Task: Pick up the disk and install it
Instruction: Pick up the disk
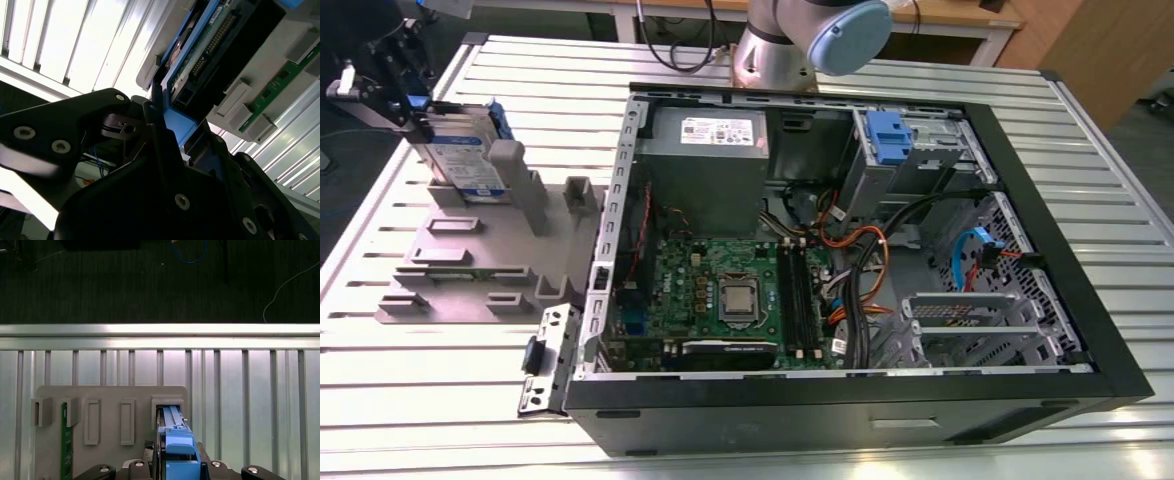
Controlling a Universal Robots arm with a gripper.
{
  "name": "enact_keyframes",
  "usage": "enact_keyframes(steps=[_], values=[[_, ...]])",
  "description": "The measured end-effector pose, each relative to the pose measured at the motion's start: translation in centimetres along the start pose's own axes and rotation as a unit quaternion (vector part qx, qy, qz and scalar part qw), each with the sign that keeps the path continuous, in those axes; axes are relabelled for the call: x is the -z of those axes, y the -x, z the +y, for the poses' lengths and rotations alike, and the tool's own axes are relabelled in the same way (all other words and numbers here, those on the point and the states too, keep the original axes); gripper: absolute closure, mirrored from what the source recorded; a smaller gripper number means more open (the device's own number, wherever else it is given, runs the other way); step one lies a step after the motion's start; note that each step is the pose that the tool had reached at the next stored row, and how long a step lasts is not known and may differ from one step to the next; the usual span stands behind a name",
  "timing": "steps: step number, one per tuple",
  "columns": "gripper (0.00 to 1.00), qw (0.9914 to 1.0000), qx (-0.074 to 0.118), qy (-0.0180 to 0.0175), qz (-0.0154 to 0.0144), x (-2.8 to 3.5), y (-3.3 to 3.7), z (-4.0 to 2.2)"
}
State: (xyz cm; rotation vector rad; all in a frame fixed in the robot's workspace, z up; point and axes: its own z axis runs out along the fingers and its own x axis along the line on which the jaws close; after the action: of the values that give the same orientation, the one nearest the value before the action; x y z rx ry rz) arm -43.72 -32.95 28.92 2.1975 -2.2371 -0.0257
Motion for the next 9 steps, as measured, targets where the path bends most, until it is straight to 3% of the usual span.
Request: enact_keyframes(steps=[9], values=[[0.64, 1.0, 0.0, 0.0, 0.0, 0.0, -0.01, 0.0]])
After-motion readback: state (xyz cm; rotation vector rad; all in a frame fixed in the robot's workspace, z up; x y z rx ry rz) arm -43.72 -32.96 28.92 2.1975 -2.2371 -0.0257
